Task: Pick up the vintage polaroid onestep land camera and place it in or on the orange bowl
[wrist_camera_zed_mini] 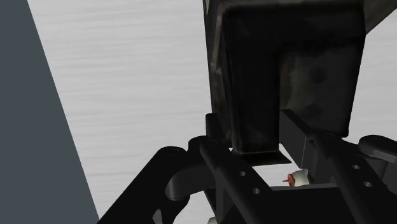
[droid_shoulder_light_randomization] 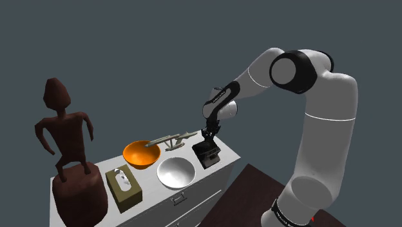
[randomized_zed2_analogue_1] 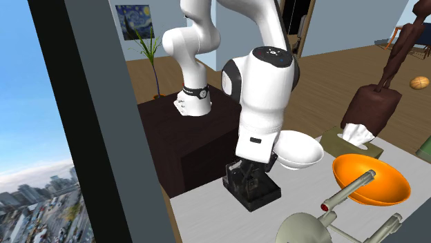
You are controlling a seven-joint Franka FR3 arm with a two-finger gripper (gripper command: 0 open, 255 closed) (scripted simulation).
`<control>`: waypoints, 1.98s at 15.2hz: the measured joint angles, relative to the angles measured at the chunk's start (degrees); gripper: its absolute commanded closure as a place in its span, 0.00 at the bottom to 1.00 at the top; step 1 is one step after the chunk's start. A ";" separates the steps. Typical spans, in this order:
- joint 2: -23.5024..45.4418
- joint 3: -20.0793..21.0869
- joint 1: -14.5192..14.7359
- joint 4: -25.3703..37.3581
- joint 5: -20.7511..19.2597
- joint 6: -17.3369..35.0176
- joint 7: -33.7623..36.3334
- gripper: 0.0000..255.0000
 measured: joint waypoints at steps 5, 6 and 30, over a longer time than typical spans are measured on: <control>-3.09 -0.59 0.48 0.21 -1.19 -3.24 0.86 1.00; -3.82 -0.75 0.52 0.41 -1.48 -4.15 0.97 1.00; -7.22 2.06 5.67 12.83 -4.06 -19.93 10.90 1.00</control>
